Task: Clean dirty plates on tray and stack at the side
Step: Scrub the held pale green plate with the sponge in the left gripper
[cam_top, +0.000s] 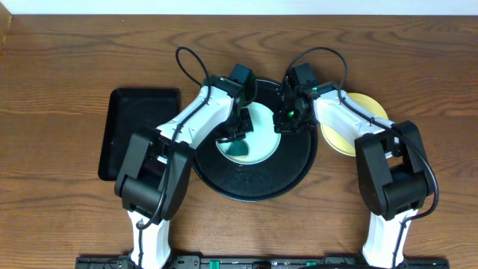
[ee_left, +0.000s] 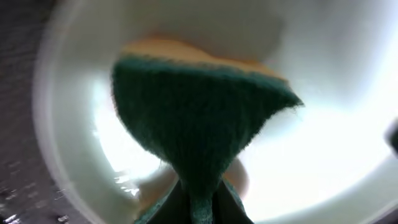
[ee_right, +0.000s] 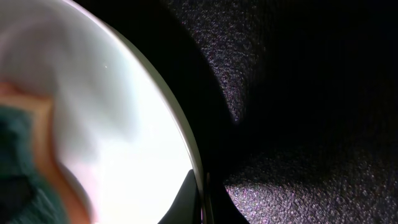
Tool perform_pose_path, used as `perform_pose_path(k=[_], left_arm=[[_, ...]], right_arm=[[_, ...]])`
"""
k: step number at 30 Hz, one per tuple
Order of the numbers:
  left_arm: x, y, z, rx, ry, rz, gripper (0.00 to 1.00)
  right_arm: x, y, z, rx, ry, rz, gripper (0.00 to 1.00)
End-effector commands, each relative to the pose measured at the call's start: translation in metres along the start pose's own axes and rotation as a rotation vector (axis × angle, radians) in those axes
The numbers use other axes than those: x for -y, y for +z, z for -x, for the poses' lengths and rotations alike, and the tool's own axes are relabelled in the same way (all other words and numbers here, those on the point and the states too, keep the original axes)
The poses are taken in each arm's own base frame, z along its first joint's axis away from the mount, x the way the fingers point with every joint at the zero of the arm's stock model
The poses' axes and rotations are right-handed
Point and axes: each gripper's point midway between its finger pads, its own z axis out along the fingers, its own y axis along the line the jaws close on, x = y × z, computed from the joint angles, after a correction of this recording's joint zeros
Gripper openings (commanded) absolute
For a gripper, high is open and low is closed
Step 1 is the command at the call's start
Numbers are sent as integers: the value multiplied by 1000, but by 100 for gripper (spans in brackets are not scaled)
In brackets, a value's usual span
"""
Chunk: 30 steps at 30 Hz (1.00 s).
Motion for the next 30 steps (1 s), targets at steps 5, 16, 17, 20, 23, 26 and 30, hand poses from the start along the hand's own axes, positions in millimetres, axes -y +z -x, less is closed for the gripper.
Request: perform_pose_path(k=[5, 16, 17, 20, 23, 26, 30], left_arm=[[35, 8, 11, 81, 198, -90, 7], [-17, 5, 16, 132, 77, 171, 8], [-18, 6, 11, 107, 73, 169, 8], [-5, 9, -13, -17, 111, 78, 7], [23, 7, -32, -121, 230, -96, 7], [38, 5, -34, -126, 323, -183, 7], [43, 5, -16, -47, 368, -193, 8]], right_arm=[[11, 11, -16, -46, 7, -60, 1], [11, 11, -16, -45, 7, -59, 1], [11, 11, -16, -45, 6, -59, 1], [10, 12, -16, -44, 4, -59, 1], [10, 12, -17, -45, 4, -59, 1], [10, 12, -17, -45, 4, -59, 1], [10, 12, -17, -45, 4, -59, 1]])
